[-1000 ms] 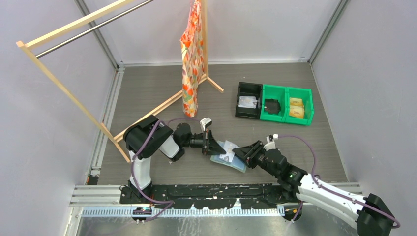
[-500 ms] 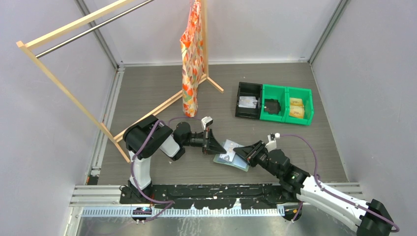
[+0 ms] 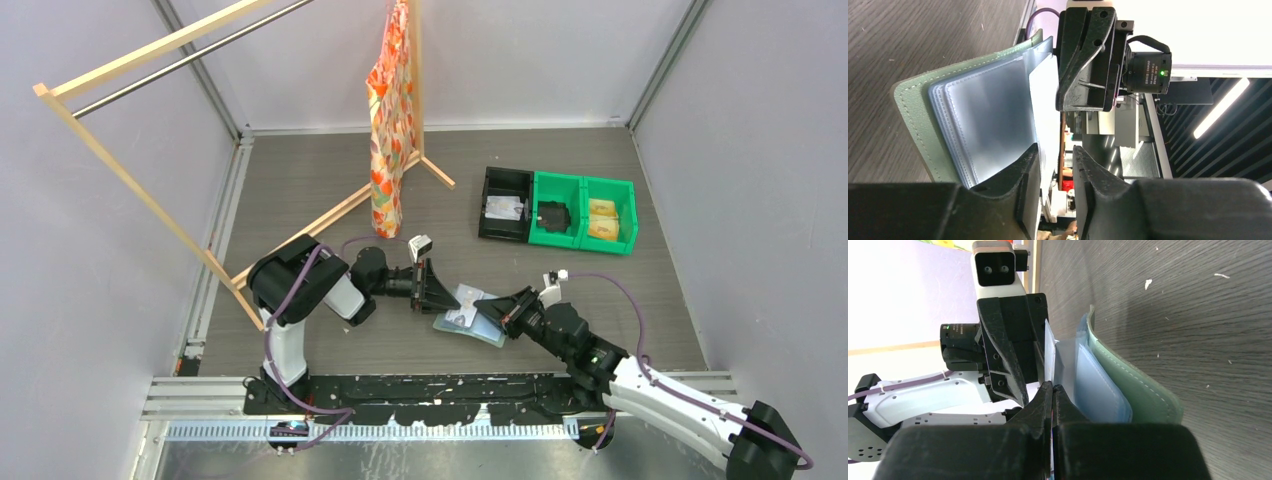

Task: Take the credit cards out of the card holder
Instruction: Remove the credit card from the card holder.

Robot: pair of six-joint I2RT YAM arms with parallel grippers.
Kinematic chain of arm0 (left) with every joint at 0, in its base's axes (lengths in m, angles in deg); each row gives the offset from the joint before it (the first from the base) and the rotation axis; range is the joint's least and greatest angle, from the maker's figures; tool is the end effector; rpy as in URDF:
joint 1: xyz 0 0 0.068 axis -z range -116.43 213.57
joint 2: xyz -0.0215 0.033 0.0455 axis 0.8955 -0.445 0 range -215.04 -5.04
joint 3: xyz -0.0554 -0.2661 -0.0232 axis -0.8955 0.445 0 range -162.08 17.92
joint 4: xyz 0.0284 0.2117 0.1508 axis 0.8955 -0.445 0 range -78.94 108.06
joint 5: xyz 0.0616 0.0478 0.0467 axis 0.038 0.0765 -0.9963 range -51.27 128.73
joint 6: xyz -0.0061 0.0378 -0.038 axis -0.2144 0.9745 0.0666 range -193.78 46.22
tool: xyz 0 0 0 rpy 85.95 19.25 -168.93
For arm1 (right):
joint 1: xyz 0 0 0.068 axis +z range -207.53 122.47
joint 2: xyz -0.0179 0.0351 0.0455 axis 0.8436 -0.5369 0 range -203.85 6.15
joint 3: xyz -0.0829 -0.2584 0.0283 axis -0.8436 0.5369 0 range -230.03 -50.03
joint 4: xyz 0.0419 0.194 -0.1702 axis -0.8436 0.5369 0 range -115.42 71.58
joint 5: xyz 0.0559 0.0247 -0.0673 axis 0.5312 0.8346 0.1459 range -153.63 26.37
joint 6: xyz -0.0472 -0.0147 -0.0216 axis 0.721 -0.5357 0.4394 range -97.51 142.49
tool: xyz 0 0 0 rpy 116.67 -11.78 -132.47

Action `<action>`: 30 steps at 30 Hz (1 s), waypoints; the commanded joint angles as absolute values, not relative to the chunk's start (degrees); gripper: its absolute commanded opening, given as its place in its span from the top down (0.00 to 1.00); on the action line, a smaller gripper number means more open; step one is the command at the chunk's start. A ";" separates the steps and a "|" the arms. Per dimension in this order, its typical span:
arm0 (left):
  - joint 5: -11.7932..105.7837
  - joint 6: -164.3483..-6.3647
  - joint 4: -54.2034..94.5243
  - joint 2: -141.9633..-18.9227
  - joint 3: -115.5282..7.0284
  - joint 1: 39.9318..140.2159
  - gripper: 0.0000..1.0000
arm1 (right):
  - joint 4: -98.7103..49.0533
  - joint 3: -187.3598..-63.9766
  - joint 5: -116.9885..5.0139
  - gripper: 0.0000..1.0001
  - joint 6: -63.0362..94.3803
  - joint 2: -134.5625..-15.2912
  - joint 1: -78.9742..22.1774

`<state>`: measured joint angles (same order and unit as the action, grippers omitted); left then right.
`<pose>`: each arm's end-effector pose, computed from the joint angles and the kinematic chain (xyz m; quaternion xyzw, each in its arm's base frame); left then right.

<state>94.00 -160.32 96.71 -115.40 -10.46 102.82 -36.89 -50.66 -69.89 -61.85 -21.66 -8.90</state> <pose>0.2134 -0.2121 0.1213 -0.0331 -0.7180 0.6949 0.0233 0.0935 0.1004 0.1484 0.2754 0.7475 0.5354 0.2805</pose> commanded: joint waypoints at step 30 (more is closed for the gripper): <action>88.50 -160.62 100.06 -115.66 -9.76 101.02 0.76 | -35.92 -49.05 -67.93 0.99 -60.04 -19.51 -8.95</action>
